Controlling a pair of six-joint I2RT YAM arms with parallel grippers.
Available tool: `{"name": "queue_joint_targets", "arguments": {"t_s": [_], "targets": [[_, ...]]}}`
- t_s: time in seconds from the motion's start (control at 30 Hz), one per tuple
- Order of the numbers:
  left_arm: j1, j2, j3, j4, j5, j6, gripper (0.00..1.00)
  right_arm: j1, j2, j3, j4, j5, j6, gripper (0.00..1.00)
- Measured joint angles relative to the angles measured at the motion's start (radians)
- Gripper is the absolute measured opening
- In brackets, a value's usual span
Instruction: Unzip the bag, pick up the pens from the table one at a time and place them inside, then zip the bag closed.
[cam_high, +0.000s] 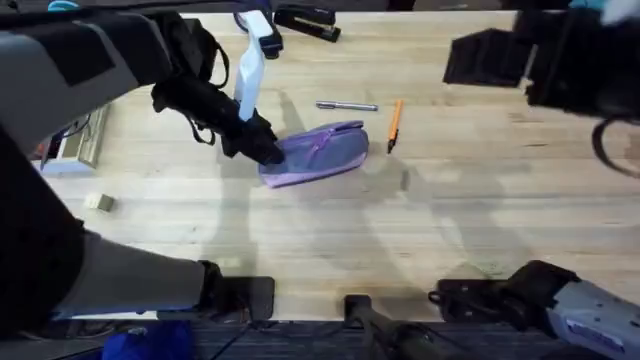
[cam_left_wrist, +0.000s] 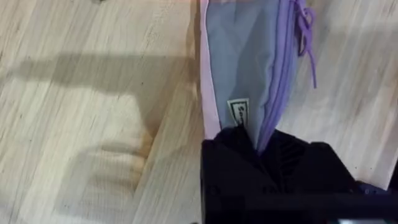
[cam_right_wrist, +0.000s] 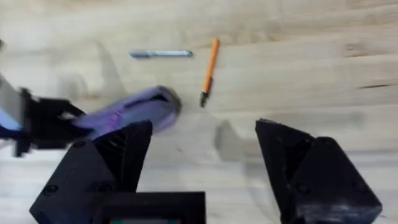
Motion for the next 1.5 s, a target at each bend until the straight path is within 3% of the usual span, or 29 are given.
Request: {"name": "queue_joint_targets", "arguments": {"t_s": [0.17, 0.3, 0.63, 1.0, 1.17, 1.5], "targets": [[0.000, 0.000, 0.000, 0.001, 0.000, 0.000, 0.042, 0.000, -0.157, -0.174, 0.154, -0.041, 0.083, 0.996], [0.000, 0.000, 0.000, 0.004, 0.011, 0.018, 0.042, 0.000, -0.204, -0.254, 0.176, -0.091, 0.131, 0.996], [0.002, 0.000, -0.006, 0.053, 0.052, 0.070, 0.041, 0.000, -0.201, -0.268, 0.205, -0.151, 0.184, 0.996], [0.056, 0.012, -0.011, 0.060, 0.135, 0.170, 0.042, 0.010, -0.200, -0.276, 0.337, -0.233, 0.227, 0.996], [0.058, 0.014, -0.011, 0.060, 0.142, 0.191, 0.042, 0.094, -0.155, -0.328, 0.460, -0.247, 0.245, 0.996], [0.060, 0.014, -0.011, 0.063, 0.147, 0.235, 0.042, 0.280, 0.028, -0.381, 0.535, -0.125, 0.346, 0.996]]}}
